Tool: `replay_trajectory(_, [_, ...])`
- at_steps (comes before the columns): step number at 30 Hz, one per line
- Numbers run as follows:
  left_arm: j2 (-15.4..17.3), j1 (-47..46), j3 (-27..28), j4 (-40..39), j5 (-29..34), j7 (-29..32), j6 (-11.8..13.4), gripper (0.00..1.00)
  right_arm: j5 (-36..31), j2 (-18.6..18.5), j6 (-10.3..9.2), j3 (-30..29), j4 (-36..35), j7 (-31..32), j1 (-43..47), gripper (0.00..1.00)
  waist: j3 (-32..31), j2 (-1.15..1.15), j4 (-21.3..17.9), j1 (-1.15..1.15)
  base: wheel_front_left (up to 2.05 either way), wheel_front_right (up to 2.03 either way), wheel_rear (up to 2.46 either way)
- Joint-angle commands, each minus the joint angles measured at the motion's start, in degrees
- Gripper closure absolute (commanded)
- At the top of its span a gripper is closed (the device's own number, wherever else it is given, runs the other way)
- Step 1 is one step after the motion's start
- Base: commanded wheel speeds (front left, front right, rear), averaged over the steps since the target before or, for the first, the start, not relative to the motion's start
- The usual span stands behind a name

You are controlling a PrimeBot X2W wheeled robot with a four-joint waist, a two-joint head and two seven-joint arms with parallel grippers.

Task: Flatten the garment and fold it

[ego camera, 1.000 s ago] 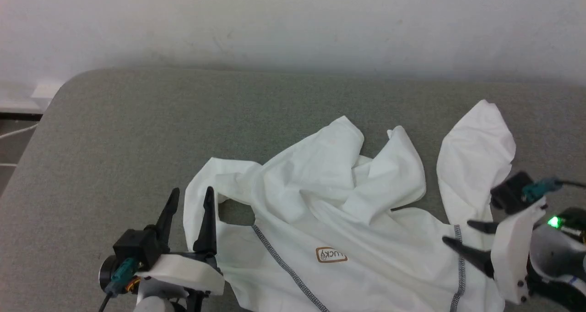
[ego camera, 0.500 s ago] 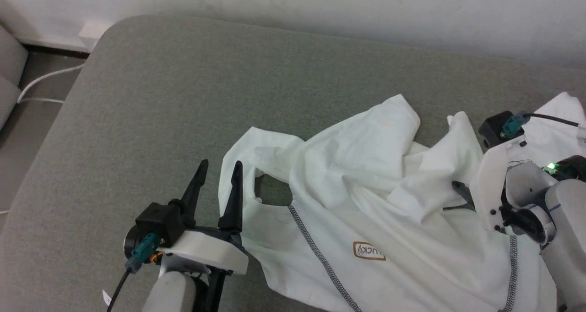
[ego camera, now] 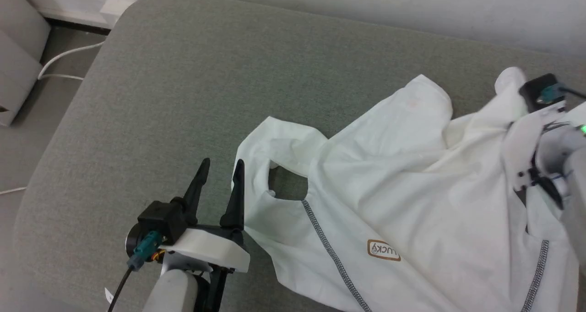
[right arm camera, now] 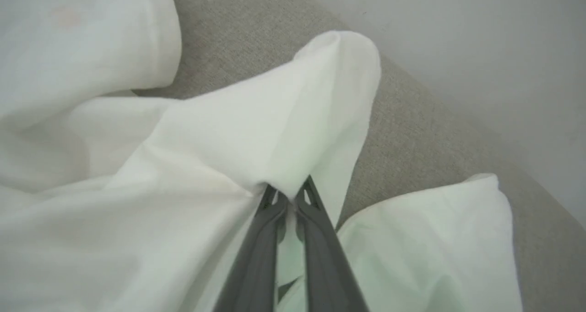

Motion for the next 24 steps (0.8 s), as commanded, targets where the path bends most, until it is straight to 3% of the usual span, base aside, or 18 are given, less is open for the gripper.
replay_trajectory(1, [0.0, -1.2, 0.1, 0.2, 0.2, -0.3, -0.2, 0.0, -0.3, 1.9, -0.12, 0.9, 1.3, -2.5, -0.4, 0.0, -0.8, 0.0, -1.4, -0.01, 0.0, 0.0, 0.0])
replay_trajectory(8, [0.2, -1.8, 0.4, 1.2, 1.4, -0.3, -1.6, 0.0, 0.7, 4.6, -0.12, 4.5, 2.4, -14.9, -0.3, 0.0, -2.6, 0.0, -5.8, -0.01, 0.0, 0.0, 0.0])
replay_trajectory(14, [3.9, -4.9, -0.8, 3.2, 0.9, 1.8, -3.4, 0.0, 4.0, 5.5, -0.12, 5.1, -7.2, -24.3, 4.9, 0.0, -4.1, 0.0, -13.6, -0.01, 0.0, 0.0, 0.0])
replay_trajectory(19, [8.6, -10.5, -3.8, 4.1, -2.2, 12.0, -4.3, 0.0, 5.3, 6.5, -0.12, -1.1, -20.2, -27.2, 14.3, 0.0, -3.3, 0.0, -20.6, -0.01, 0.0, 0.0, 0.0])
replay_trajectory(24, [14.6, -18.3, -10.4, 4.3, -10.9, 24.7, -4.5, 0.0, 3.0, 11.2, -0.12, -9.3, -31.3, -26.6, 24.5, 0.0, -1.0, 0.0, -26.7, -0.01, 0.0, 0.0, 0.0])
